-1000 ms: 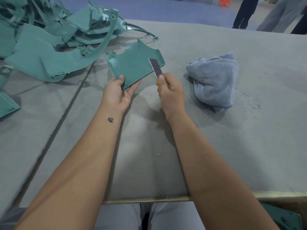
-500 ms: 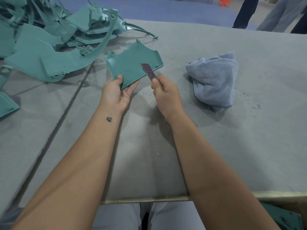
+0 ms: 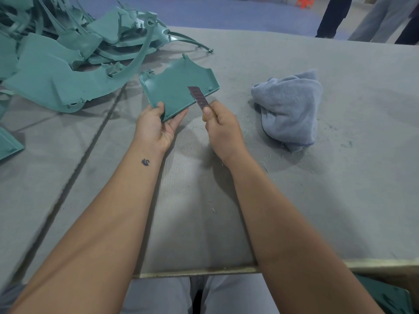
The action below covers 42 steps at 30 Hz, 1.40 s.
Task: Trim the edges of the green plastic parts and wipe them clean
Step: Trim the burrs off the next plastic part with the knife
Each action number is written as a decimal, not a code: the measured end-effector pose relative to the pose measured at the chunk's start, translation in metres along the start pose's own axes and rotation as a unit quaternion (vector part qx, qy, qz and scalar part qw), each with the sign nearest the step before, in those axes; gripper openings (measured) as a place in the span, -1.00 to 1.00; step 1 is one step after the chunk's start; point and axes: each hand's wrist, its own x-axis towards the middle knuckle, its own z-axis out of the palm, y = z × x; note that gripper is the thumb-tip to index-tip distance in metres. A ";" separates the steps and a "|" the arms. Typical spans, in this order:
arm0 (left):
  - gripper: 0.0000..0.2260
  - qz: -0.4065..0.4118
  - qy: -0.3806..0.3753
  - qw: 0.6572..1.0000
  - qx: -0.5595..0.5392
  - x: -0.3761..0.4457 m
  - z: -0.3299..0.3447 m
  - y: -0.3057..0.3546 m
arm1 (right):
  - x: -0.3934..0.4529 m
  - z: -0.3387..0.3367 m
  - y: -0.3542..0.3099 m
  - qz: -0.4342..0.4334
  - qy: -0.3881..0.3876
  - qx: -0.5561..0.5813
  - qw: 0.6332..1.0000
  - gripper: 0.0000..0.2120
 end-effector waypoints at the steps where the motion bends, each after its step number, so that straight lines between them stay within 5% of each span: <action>1: -0.79 0.000 0.001 1.000 0.001 0.000 0.000 0.000 | 0.000 0.000 -0.001 0.000 -0.001 -0.003 1.000 -0.73; 10: -0.78 0.001 -0.003 1.000 -0.008 0.003 0.000 -0.002 | -0.001 0.001 -0.004 -0.020 -0.054 -0.088 0.994 -0.70; 16: -0.80 -0.021 0.004 0.999 -0.037 0.002 -0.001 0.000 | -0.004 -0.010 -0.009 0.054 0.069 0.165 0.982 -0.71; 20: -0.79 -0.046 -0.020 0.998 0.041 -0.001 0.001 -0.001 | -0.003 -0.011 -0.014 0.074 0.051 0.244 0.965 -0.56; 24: -0.78 -0.037 -0.052 0.991 0.121 -0.003 0.002 0.000 | -0.003 -0.012 -0.018 0.087 0.041 0.258 0.961 -0.64; 27: -0.79 -0.024 -0.056 0.992 0.112 -0.004 0.003 -0.002 | -0.003 -0.009 -0.020 0.070 0.028 0.239 0.968 -0.82; 33: -0.83 -0.027 -0.035 0.998 0.042 -0.005 0.004 0.001 | -0.007 -0.004 -0.020 0.059 -0.109 0.191 0.974 -0.81; 42: -0.84 -0.037 -0.028 0.997 0.069 -0.008 0.005 0.001 | -0.007 0.000 -0.016 0.051 -0.110 0.096 0.988 -0.73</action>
